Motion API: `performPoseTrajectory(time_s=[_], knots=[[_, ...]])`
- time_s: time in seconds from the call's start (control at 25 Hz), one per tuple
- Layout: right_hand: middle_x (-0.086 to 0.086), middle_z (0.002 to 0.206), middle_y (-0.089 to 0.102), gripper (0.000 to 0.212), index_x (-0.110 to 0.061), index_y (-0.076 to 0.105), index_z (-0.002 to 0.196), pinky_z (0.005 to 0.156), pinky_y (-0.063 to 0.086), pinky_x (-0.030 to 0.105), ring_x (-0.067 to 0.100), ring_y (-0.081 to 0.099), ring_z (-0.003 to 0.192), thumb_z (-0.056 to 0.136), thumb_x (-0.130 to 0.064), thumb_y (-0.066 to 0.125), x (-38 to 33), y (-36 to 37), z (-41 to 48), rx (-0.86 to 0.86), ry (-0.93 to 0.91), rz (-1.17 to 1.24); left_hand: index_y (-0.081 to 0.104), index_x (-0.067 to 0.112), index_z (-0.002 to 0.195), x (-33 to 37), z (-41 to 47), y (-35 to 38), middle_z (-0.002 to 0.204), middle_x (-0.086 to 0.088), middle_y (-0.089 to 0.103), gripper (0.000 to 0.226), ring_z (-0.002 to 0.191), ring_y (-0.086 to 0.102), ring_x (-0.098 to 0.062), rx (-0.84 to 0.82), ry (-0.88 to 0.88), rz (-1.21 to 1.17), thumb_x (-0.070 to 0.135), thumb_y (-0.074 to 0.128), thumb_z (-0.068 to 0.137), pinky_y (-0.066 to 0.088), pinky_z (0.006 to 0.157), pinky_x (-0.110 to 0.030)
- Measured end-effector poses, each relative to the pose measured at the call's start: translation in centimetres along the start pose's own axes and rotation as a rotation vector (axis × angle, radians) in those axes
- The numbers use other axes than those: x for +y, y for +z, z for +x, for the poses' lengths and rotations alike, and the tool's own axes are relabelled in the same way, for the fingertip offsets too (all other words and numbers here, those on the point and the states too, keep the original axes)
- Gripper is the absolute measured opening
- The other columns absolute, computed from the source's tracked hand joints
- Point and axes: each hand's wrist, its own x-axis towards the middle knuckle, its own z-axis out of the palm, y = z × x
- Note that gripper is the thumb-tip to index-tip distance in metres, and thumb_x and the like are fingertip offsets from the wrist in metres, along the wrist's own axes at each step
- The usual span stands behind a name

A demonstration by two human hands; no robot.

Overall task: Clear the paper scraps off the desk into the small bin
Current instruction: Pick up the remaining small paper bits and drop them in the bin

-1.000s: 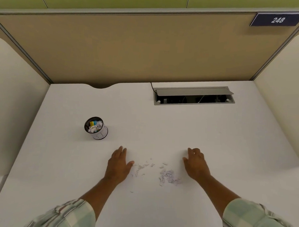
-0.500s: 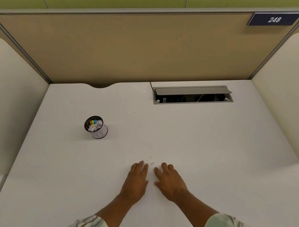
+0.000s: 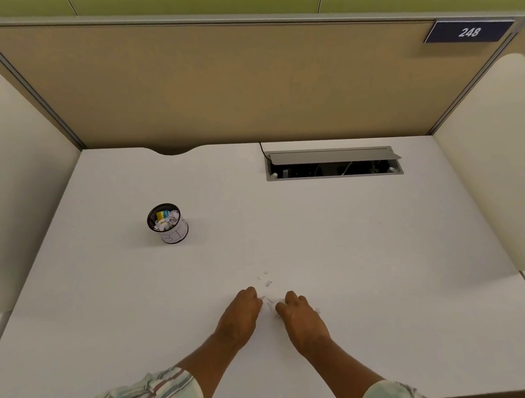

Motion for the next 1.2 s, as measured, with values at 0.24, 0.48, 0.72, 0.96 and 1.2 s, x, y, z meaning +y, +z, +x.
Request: performPoseTrajectory(time_s=[0.24,0.48,0.72,0.96,1.2], knots=[[0.015,0.123,0.063,0.024,-0.006,0.066,0.116,0.096,0.050,0.032,0.028,0.063,0.112,0.096,-0.002,0.054,-0.9,-1.3,1.8,-0.082,0.123,0.020,0.071,0.005,0.113,0.3,0.6,-0.7,0.121,-0.010,0.067,0.021,0.112,0.063,-0.022,-0.096,-0.146,-0.100,0.015,0.059,0.098,0.045,0.098,-0.022],[0.009,0.082,0.078,0.017,-0.007,0.074,0.074,0.075,0.062,0.034,0.020,0.074,0.075,0.079,0.001,0.061,-0.7,-2.1,1.9,0.043,0.453,0.565,0.082,0.011,0.086,-1.1,-1.4,-2.8,0.095,-0.003,0.076,0.018,0.089,0.070,-0.013,0.035,-0.208,-0.215,0.009,0.064,0.088,0.050,0.077,-0.015],[0.015,0.072,0.074,0.015,0.007,0.071,0.070,0.080,0.063,0.049,0.026,0.073,0.063,0.069,0.003,0.085,-3.1,-3.9,3.3,0.097,0.581,1.264,0.082,0.014,0.086,-2.6,-1.0,-7.2,0.093,0.001,0.077,0.014,0.079,0.063,-0.002,0.177,-0.301,-0.331,0.006,0.071,0.084,0.039,0.066,0.003],[0.019,0.080,0.077,0.013,0.011,0.072,0.074,0.081,0.064,0.048,0.039,0.076,0.081,0.070,0.006,0.084,-8.9,-8.9,9.0,0.147,0.446,1.386,0.082,0.019,0.082,-6.8,0.5,-14.0,0.087,0.005,0.077,0.012,0.080,0.068,-0.004,0.349,-0.339,-0.450,0.009,0.075,0.081,0.047,0.071,-0.007],[0.022,0.080,0.077,0.010,0.009,0.074,0.078,0.082,0.063,0.051,0.039,0.077,0.083,0.073,0.005,0.081,-15.9,-14.1,15.9,0.194,0.357,1.399,0.083,0.013,0.082,-12.7,2.4,-20.4,0.085,0.001,0.080,0.007,0.075,0.063,-0.001,0.526,-0.407,-0.456,0.009,0.077,0.081,0.045,0.074,-0.008]])
